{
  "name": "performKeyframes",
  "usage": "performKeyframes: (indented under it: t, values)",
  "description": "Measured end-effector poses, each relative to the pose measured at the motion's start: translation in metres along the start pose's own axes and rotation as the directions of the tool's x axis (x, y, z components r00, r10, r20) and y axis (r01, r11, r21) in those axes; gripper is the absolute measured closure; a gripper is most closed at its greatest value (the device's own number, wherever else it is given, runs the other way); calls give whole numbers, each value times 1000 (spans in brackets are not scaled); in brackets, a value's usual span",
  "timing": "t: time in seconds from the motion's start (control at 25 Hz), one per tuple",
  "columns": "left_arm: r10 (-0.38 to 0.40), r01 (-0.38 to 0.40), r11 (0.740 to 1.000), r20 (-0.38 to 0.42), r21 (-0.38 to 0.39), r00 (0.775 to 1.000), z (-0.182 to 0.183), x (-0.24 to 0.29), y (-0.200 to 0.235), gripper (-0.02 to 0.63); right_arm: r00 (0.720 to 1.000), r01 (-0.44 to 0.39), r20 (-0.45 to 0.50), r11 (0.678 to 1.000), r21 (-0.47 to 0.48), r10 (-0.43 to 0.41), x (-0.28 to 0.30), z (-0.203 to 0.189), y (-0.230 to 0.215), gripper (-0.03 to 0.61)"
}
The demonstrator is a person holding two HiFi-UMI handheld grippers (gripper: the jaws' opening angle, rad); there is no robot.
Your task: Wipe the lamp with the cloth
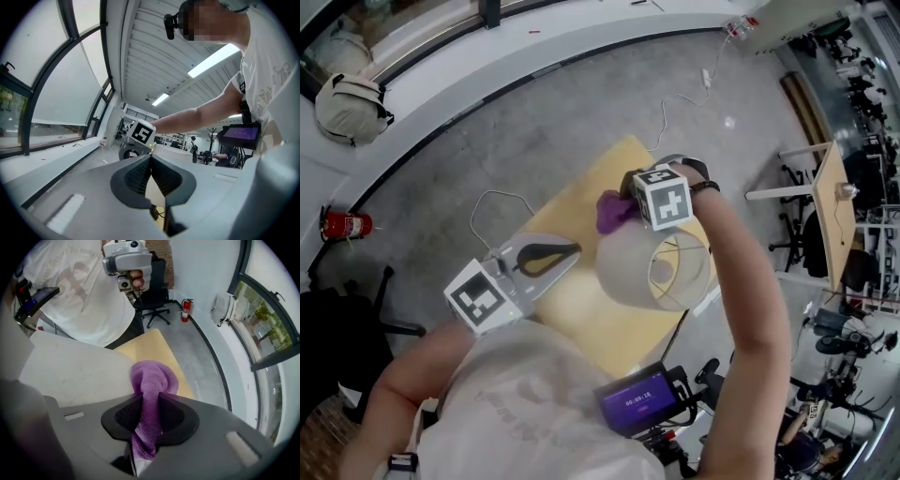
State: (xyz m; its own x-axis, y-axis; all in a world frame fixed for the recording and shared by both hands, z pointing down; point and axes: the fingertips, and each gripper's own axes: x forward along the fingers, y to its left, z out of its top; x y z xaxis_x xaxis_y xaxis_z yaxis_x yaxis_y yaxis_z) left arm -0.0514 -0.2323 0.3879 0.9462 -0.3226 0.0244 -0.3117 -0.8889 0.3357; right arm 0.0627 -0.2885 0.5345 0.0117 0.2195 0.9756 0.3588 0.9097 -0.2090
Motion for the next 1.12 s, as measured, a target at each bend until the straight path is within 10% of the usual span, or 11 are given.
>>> performKeyframes:
  t: [0.64, 1.12]
  values:
    - [-22, 22, 1000, 11, 1, 1000, -4, -13, -6, 612, 989, -121, 86, 992, -32, 123, -121, 55, 74, 480]
    - [45, -45, 999, 15, -5, 999, -10, -43, 17, 612, 965, -224, -181, 958, -179, 191, -29, 83, 58, 479]
